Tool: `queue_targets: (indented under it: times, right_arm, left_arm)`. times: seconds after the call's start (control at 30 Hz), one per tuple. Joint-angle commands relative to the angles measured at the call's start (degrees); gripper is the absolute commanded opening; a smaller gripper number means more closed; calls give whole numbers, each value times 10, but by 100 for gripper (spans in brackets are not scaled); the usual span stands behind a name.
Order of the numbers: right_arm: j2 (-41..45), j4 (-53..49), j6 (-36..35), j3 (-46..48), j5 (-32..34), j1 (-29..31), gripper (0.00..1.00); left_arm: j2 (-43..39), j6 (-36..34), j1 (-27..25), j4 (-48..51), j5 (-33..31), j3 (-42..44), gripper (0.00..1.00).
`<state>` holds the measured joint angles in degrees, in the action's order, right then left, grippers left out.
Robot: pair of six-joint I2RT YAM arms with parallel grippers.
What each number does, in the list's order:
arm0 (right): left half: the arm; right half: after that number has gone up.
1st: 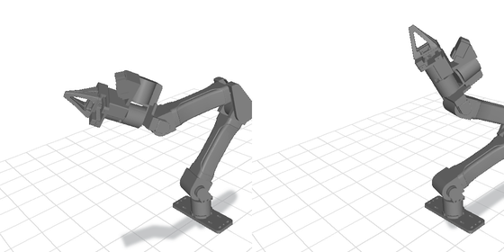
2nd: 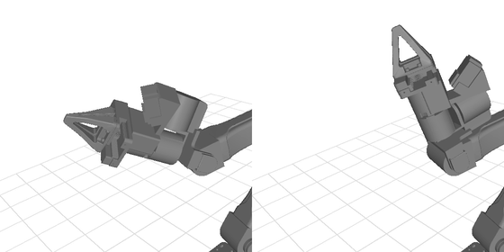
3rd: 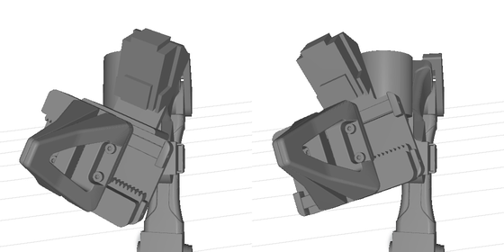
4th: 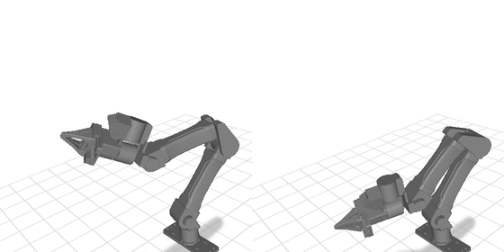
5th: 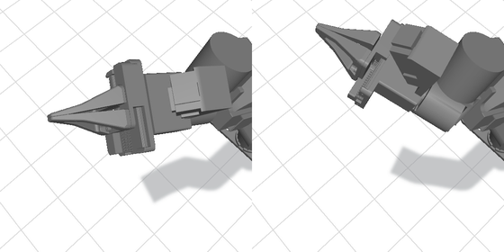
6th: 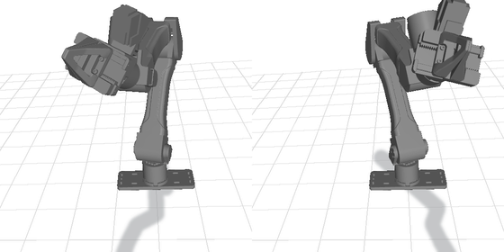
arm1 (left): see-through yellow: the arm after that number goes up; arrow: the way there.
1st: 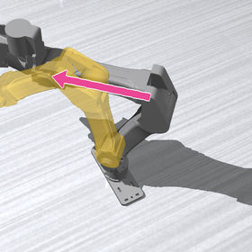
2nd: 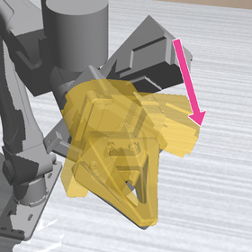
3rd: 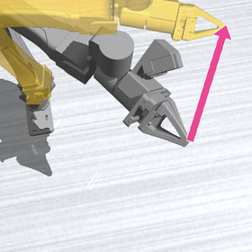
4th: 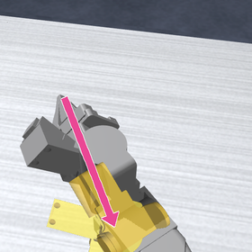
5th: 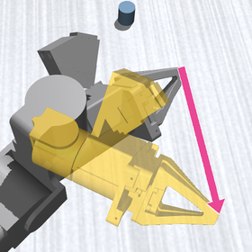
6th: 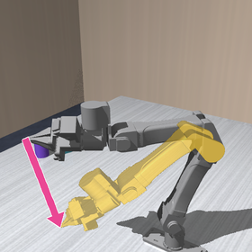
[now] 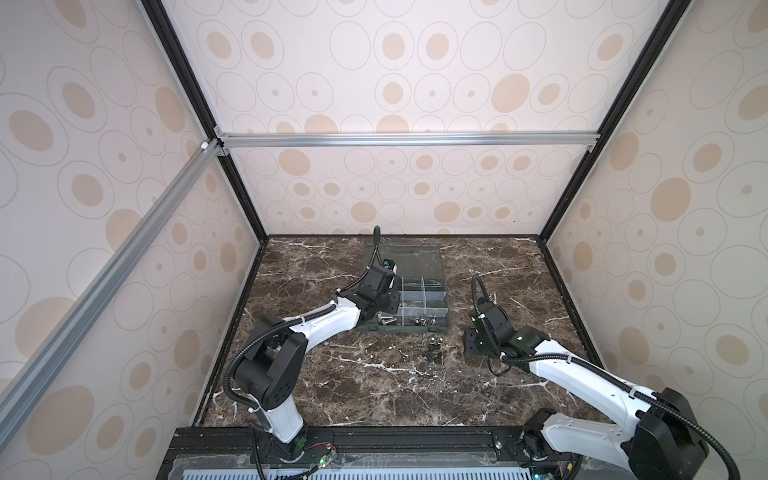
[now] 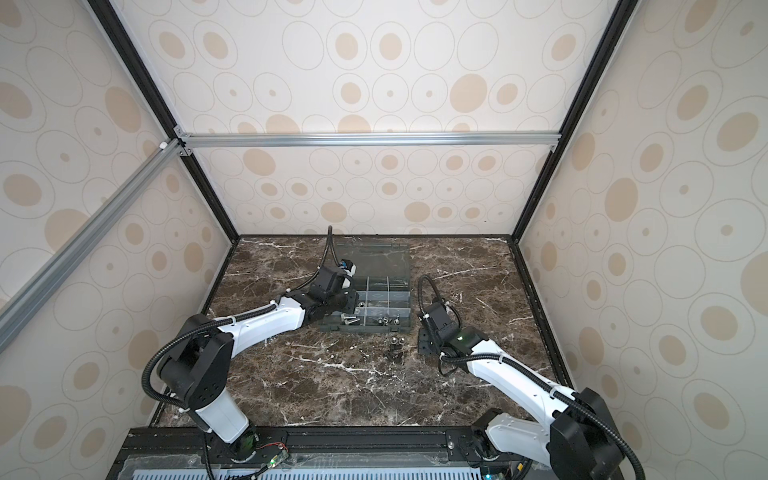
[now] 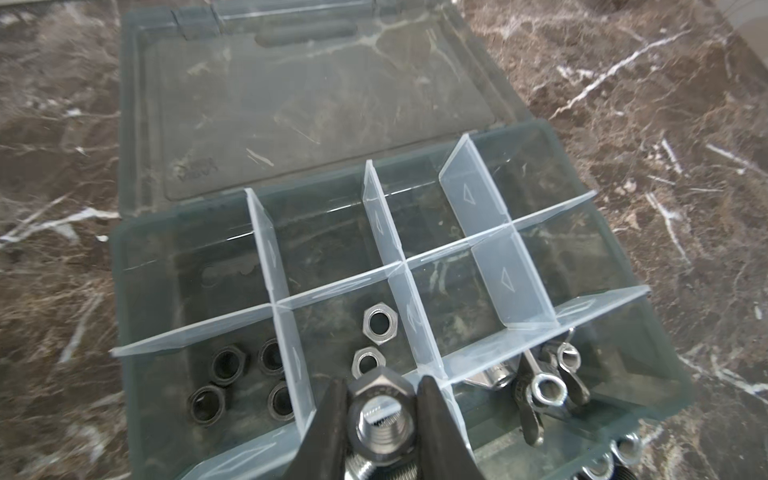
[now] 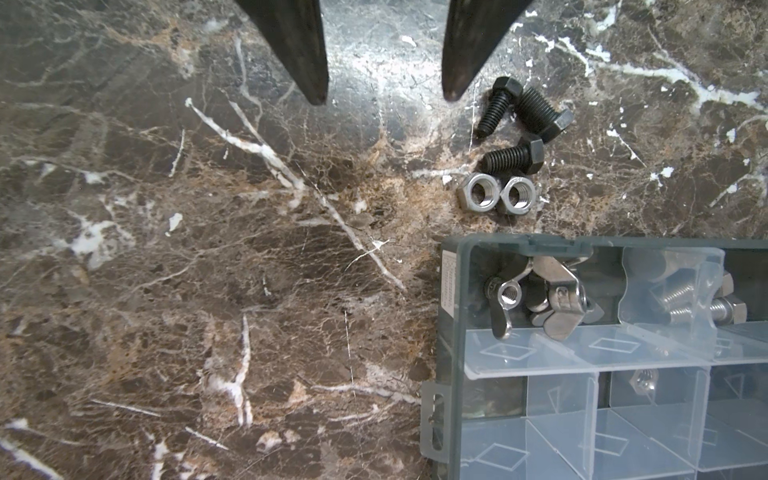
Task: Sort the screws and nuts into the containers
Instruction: 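Carry the silver nut over the organizer and release it into the nut compartment, then withdraw the left gripper while the right gripper moves toward the silver nuts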
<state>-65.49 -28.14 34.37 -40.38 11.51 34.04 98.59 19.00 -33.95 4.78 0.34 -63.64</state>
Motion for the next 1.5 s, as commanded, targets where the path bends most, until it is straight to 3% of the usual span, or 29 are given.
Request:
queue_targets:
  times: [0.0, 0.27, 0.73, 1.47]
  right_arm:
    - [-6, -4, 10, -6, 3, -4, 48]
    - [-9, -4, 10, -6, 4, -4, 48]
    - [-19, 6, 4, -9, -10, -4, 48]
    - [-113, 24, -17, -64, -71, -4, 48]
  left_arm:
    - [16, -15, 11, -12, 12, -35, 24]
    - [28, -7, 18, -18, 14, -35, 41]
    - [-59, 23, 18, -35, 18, 37, 43]
    - [-280, 87, 18, -51, -10, 220, 45]
